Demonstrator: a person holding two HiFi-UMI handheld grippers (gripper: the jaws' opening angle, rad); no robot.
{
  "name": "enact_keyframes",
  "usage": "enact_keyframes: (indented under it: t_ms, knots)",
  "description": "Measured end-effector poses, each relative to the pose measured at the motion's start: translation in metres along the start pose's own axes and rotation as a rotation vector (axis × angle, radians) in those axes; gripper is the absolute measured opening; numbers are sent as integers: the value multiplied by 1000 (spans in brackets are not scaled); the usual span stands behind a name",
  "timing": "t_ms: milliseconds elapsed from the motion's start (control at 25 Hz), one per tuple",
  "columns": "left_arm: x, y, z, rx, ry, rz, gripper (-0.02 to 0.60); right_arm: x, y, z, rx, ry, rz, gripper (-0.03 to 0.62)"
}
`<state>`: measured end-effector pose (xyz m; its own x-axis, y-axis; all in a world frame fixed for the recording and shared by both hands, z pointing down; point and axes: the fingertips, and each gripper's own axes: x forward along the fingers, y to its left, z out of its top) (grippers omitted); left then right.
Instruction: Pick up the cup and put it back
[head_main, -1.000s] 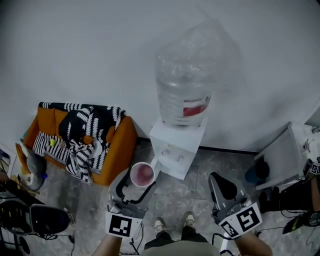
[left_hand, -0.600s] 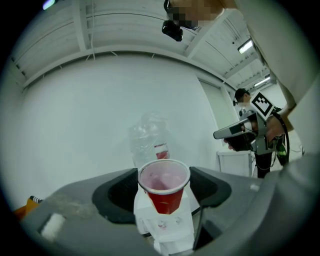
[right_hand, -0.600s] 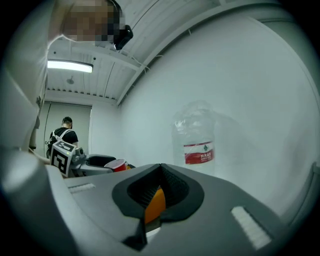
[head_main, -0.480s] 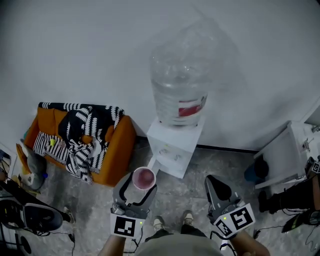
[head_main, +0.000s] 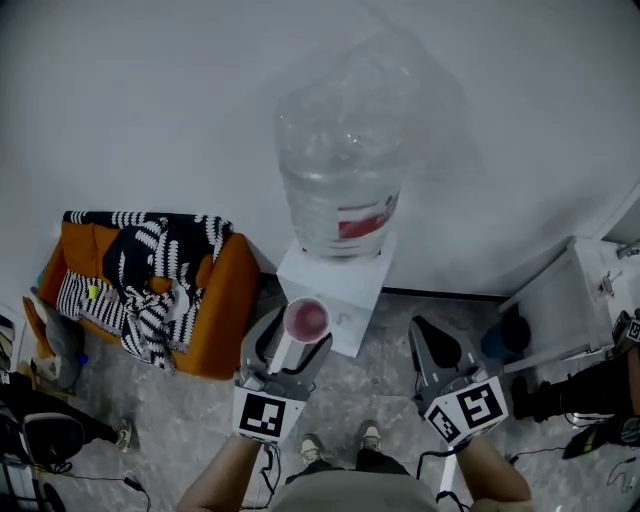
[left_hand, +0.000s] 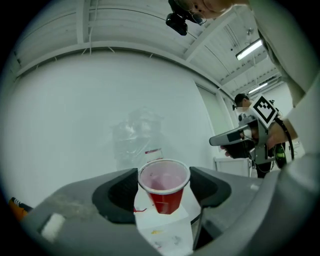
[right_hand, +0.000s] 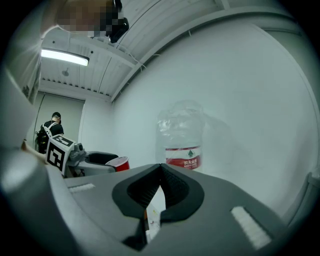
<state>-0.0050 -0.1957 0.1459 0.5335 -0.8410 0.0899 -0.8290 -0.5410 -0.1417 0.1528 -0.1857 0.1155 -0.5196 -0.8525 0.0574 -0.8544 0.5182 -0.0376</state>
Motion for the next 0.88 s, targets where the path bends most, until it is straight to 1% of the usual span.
enact_keyframes:
  t_ms: [120,240,280,360,440,520,680,880]
  knots:
    - [36,-5,-2,33,-6,-42,334,14,-18,-1,-12,4,-13,3]
    - [71,-5,-16,102,-1,-91,334,25,-30,-5,-26,14,-17,3]
    - [81,-4,-22,115,5,-104,334,30,-33,-8,-27,18,-16,3]
    - [97,-4,-33,105,22,-120,334,39,-40,-15,-19,23,-20,3]
    - [112,-5,-45,126,36,-137,334,47,-48,-23,3,29,-29,3]
    - [126,-7,-58,132,54,-148,334,56,-56,-34,27,39,-40,3]
    - [150,-10,-88,113,99,-159,334,74,-71,-61,56,81,-56,3]
    - [172,-19,-132,94,157,-175,334,91,-79,-92,55,143,-51,3]
